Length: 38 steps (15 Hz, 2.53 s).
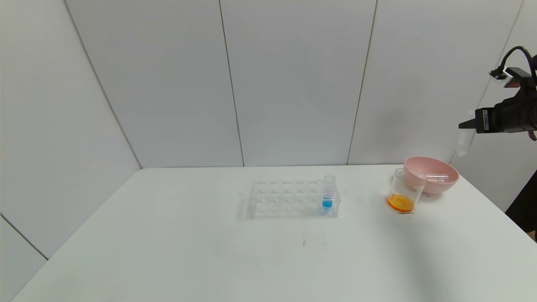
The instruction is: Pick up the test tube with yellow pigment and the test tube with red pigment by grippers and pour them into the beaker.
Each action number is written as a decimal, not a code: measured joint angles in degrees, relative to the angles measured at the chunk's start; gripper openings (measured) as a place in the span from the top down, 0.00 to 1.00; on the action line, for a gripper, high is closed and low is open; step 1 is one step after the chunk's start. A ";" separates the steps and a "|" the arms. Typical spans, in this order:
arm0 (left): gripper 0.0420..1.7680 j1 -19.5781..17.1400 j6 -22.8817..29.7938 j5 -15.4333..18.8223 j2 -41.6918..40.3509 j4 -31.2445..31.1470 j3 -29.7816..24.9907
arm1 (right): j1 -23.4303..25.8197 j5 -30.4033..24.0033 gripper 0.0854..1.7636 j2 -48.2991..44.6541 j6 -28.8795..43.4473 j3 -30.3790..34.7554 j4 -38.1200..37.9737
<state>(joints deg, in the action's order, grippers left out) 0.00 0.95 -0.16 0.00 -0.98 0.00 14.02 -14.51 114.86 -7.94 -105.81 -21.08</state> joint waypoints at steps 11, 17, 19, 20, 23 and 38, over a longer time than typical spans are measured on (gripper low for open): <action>0.03 0.00 -0.02 0.02 0.00 0.02 0.00 | -0.10 5.47 0.76 5.38 10.62 18.63 31.26; 0.03 0.00 0.00 0.02 0.00 0.00 0.00 | 0.04 5.64 0.76 8.16 11.06 18.31 31.37; 0.03 0.00 -0.02 0.00 0.00 0.00 0.00 | 0.01 5.64 0.76 8.33 11.00 18.31 31.37; 0.03 0.00 0.00 0.00 0.00 0.00 0.00 | 0.04 5.62 0.76 8.44 10.83 18.36 31.37; 0.03 0.00 0.00 0.00 0.00 0.00 0.00 | 0.20 5.47 0.52 8.57 10.78 18.66 31.37; 0.03 0.00 -0.02 0.00 0.00 0.00 0.00 | -6.75 5.60 0.10 -3.43 11.74 30.57 31.22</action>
<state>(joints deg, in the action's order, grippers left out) 0.00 0.93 -0.16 0.00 -0.98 0.00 7.27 -8.91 111.43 3.80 -75.24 10.14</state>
